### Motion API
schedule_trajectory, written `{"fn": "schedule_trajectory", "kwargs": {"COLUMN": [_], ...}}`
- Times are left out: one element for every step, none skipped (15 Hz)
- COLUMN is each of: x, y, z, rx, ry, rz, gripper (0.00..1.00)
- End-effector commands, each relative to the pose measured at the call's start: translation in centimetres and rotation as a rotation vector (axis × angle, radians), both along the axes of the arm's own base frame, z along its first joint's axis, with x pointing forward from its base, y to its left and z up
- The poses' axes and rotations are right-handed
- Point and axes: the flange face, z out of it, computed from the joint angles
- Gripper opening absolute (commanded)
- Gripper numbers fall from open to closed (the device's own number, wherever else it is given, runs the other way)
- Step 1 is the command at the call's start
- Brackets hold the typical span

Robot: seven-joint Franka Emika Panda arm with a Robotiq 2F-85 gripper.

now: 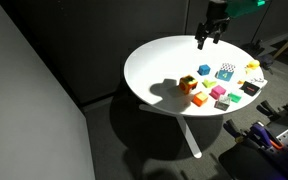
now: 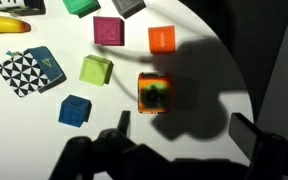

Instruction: Put the orange dice on top of the blue dice

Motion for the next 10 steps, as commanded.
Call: {"fn": "schedule_trajectory", "kwargs": {"x": [0.8,0.8,0.8,0.9,0.9,0.2,0.2,0.2,0.2,0.2], "y": [-0.1,-0.1,-0.2,-0.2,-0.2,-0.3,-0.3,-0.3,-0.3,-0.2], "z": [-1.7,-2.3,-2.7,-3.1,-3.3,-3.4,-3.6,-3.7,-3.7,-3.7], "rx": [-0.061,-0.072,-0.080,-0.084,-0.084,-0.065,-0.066,-0.066,-0.066,-0.066], "ry": [0.020,0.027,0.035,0.041,0.046,0.052,0.057,0.059,0.059,0.059], "rz": [-0.031,-0.035,-0.038,-0.042,-0.043,-0.027,-0.027,-0.027,-0.027,-0.027], "gripper": [1.00,1.00,1.00,1.00,1.00,1.00,1.00,1.00,1.00,1.00]}}
